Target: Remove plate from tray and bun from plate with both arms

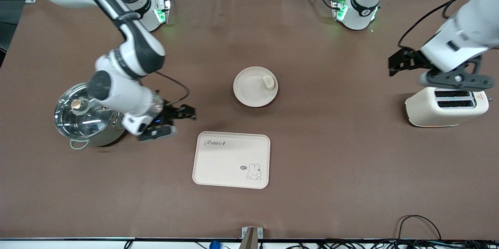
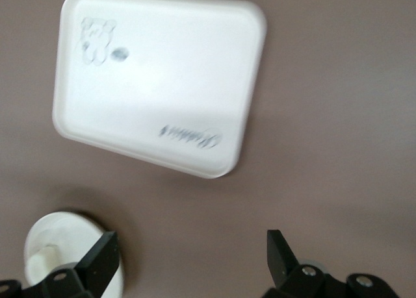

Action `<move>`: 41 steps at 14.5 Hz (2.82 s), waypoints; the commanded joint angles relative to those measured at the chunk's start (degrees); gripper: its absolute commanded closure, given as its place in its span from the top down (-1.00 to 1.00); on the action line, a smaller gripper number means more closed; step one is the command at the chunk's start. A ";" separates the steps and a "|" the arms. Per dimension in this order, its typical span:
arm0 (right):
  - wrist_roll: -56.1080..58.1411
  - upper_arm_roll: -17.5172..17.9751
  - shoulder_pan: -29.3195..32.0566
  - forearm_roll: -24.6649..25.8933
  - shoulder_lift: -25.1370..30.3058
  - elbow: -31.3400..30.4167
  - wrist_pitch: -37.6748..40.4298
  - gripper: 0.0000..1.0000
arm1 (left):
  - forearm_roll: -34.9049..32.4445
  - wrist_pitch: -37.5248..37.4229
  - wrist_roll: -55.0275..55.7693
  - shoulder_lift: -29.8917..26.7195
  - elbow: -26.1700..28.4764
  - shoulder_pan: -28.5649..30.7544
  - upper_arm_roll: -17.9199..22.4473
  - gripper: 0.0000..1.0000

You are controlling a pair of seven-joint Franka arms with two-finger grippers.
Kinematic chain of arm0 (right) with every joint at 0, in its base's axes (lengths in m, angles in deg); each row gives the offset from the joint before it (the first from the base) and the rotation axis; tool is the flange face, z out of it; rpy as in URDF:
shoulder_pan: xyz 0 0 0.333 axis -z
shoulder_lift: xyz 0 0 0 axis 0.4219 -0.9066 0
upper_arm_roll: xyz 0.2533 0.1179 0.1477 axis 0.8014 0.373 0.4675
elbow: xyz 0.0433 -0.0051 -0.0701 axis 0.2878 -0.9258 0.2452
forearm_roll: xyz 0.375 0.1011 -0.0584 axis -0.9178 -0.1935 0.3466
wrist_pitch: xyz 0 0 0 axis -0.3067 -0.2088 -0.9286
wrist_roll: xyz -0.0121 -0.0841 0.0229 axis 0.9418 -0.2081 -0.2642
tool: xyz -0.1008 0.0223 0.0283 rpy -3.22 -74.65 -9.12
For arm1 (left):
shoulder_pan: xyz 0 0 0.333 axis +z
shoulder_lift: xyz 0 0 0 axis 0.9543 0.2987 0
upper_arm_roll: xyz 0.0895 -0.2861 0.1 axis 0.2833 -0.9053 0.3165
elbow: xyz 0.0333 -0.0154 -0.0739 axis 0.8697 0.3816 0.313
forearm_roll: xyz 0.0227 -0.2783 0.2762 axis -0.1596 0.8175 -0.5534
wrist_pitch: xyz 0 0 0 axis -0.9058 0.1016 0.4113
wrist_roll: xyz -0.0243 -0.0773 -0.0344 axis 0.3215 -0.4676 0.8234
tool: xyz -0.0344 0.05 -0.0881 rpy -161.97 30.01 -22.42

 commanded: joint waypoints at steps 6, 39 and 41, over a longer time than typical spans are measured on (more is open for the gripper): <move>4.00 1.03 12.44 6.34 10.30 6.97 17.71 1.00 | -0.84 10.28 25.68 12.51 1.99 -18.96 -0.29 1.00; 5.43 -35.11 -13.84 -0.34 30.53 3.65 32.25 1.00 | -1.20 30.25 68.98 29.66 17.56 -33.58 -0.03 0.29; 5.43 -35.01 -14.01 -0.26 30.18 3.92 32.34 1.00 | -0.85 30.25 68.98 30.19 16.86 -33.58 -0.12 0.23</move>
